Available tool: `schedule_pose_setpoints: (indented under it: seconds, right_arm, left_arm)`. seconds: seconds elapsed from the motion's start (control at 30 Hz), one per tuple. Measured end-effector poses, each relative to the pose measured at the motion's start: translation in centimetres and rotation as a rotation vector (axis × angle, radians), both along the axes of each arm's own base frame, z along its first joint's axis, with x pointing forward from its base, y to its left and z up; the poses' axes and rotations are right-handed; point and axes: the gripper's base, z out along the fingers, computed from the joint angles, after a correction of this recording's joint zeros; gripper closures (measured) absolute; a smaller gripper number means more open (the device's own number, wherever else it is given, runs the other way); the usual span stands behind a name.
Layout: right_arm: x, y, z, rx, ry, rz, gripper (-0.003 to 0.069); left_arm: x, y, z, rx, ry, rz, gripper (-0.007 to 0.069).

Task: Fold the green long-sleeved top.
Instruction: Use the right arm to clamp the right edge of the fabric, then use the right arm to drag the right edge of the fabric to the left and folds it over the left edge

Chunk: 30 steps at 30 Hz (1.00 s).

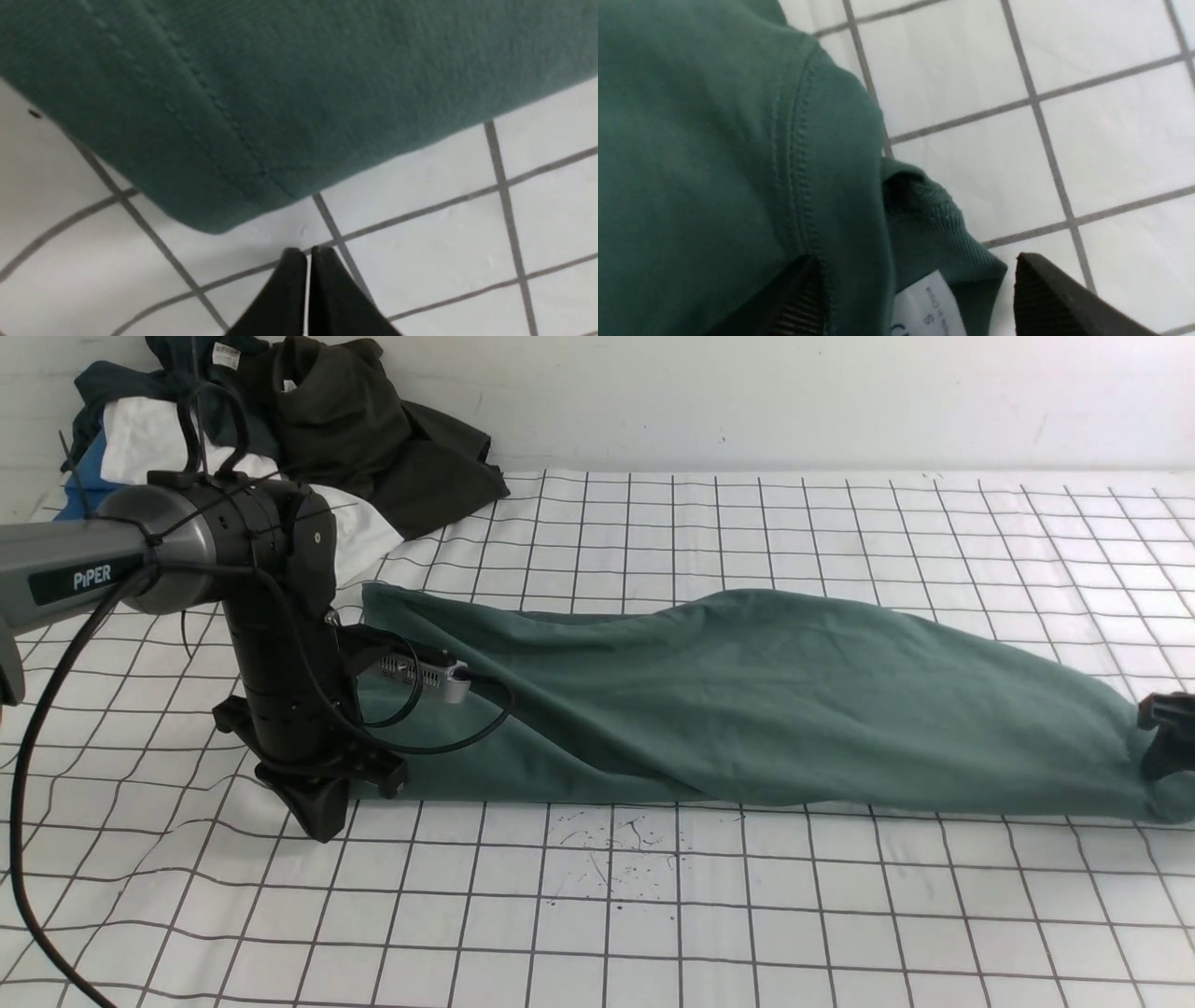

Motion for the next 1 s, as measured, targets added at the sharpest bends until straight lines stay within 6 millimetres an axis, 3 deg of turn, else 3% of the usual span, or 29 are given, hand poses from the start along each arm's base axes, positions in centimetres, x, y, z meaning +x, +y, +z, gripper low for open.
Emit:
schedule_pose_setpoints:
  seconds: [0.13,0.3,0.43,0.6,0.63,0.67,0.7,0.77,0.83,0.87,0.9,1.0]
  right_arm:
    - [0.2,0.0,-0.3,-0.006,-0.002,0.02,0.0169]
    - [0.2,0.0,0.4,-0.011,-0.017,0.038,0.0403]
    - [-0.1,0.1,2.7,-0.043,-0.07,0.065,0.0613]
    - [-1.5,0.2,8.1,-0.135,-0.174,0.085,0.0656]
    - [-1.7,0.2,8.6,-0.141,-0.187,0.082,0.0656]
    - [-2.5,0.4,10.7,-0.165,-0.235,0.073,0.0656]
    - [-2.7,0.4,11.2,-0.173,-0.245,0.073,0.0656]
    - [-3.6,1.4,15.0,-0.191,-0.325,0.078,0.0656]
    - [-3.8,3.1,18.2,-0.206,-0.387,0.125,0.0656]
    - [-3.7,3.3,18.4,-0.207,-0.395,0.133,0.0656]
    - [-3.7,4.5,20.0,-0.216,-0.424,0.178,0.0656]
    - [-3.3,10.4,24.9,-0.185,-0.515,0.379,0.0656]
  left_arm:
    - [0.0,0.0,0.0,0.0,-0.001,0.0,0.0631]
    - [-0.2,0.0,1.4,-0.007,-0.035,0.0,0.0631]
    - [-0.9,0.2,5.1,-0.024,-0.125,0.0,0.0631]
    - [-2.7,0.5,10.8,-0.052,-0.274,-0.001,0.0631]
    - [-2.8,0.5,11.1,-0.053,-0.28,-0.001,0.0631]
    - [-3.7,0.7,13.0,-0.063,-0.331,-0.002,0.0631]
    - [-3.8,0.7,13.3,-0.064,-0.337,-0.002,0.0631]
    - [-5.7,1.0,16.5,-0.079,-0.418,-0.004,0.0631]
    - [-6.9,1.3,18.3,-0.088,-0.465,-0.004,0.0631]
    - [-7.0,1.3,18.4,-0.089,-0.47,-0.004,0.0631]
    - [-7.7,1.4,19.4,-0.095,-0.5,-0.004,0.0631]
    - [-9.3,1.7,21.4,-0.107,-0.56,-0.005,0.0631]
